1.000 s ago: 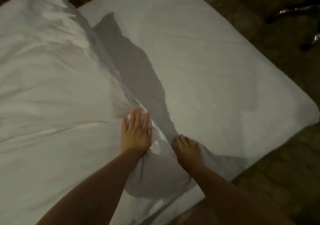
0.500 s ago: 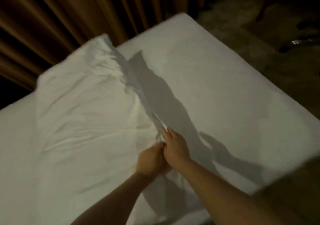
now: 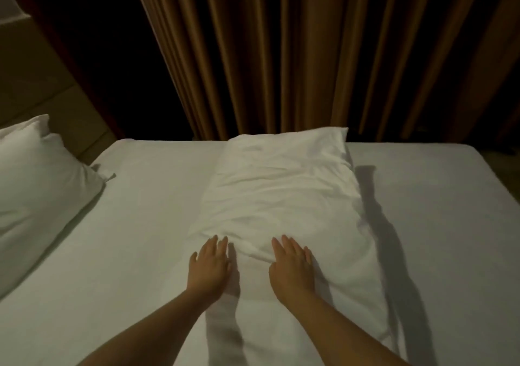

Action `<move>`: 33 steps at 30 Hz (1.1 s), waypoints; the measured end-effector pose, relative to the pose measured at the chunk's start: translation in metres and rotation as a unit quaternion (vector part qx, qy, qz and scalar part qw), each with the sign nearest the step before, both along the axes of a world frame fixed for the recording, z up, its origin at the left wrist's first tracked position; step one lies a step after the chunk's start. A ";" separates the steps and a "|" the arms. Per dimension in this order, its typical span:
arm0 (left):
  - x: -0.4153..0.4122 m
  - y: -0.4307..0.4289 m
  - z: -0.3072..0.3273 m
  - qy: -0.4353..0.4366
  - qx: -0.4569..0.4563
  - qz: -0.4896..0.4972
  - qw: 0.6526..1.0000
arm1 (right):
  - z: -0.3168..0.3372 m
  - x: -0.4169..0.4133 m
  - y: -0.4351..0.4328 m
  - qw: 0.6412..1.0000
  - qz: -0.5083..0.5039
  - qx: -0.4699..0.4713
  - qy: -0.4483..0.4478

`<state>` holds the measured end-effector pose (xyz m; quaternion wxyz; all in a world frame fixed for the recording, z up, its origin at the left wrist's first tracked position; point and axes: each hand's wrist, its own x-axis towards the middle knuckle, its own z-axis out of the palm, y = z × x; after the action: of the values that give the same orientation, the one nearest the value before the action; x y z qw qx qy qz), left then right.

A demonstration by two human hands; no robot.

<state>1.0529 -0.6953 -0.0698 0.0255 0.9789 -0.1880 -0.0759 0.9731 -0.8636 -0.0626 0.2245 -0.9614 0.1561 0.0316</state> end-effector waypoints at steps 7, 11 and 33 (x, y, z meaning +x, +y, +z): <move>0.072 -0.051 -0.024 0.021 -0.040 -0.011 0.999 | -0.020 0.091 -0.006 0.992 -0.032 -0.113 0.043; 0.132 -0.055 -0.063 0.081 -0.020 0.174 0.981 | -0.068 0.115 -0.069 0.978 -0.179 -0.094 0.050; 0.180 -0.068 -0.281 0.130 0.042 0.264 0.955 | -0.266 0.168 -0.109 0.961 -0.202 -0.153 0.115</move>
<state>1.2325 -0.7637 -0.3504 0.0280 0.9755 0.0853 -0.2008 1.1409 -0.9724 -0.3291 0.0574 -0.9228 0.3743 0.0714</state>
